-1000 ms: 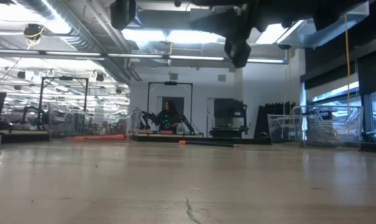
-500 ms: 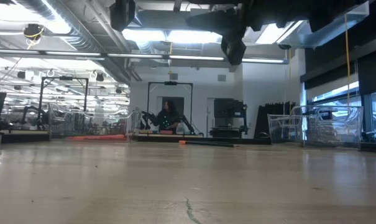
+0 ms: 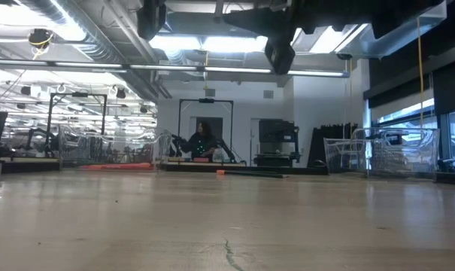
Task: Sort crayons/erasers/pens/pencils in bins
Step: Put the gray crayon into the bottom transparent bin
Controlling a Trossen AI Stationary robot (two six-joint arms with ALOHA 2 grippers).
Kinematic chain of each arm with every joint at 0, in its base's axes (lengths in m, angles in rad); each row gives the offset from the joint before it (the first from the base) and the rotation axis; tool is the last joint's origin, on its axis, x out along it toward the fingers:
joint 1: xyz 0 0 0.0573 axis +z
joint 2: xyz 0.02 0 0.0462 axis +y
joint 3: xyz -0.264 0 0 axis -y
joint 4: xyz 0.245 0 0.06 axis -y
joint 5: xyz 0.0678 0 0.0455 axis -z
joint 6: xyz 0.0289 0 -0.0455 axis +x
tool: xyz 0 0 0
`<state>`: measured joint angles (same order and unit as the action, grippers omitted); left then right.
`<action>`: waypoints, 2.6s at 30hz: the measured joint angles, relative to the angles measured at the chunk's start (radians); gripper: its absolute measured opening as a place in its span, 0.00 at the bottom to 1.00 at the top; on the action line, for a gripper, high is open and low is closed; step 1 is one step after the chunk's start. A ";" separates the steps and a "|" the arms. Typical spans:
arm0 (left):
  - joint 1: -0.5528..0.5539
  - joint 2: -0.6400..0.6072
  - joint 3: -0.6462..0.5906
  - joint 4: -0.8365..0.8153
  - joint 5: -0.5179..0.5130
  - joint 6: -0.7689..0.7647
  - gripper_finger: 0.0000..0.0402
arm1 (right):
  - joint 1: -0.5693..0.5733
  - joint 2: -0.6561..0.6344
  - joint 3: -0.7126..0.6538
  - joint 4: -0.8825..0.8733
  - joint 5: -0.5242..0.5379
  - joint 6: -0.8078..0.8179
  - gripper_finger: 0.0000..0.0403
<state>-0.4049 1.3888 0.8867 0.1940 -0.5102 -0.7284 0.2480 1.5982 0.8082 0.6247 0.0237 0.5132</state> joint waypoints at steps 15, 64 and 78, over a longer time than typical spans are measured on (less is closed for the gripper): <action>-0.001 0.000 0.000 0.000 0.001 0.005 0.02 | -0.004 0.084 0.092 0.008 -0.035 -0.053 0.36; 0.001 0.000 0.000 0.001 -0.005 0.000 0.18 | -0.004 0.092 0.098 -0.016 -0.014 -0.055 0.12; 0.006 0.000 0.000 -0.053 0.042 0.006 0.30 | -0.004 0.053 0.098 -0.123 -0.015 -0.107 0.12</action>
<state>-0.3991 1.3891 0.8871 0.1414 -0.4683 -0.7227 0.2441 1.6508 0.9061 0.5013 0.0082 0.4067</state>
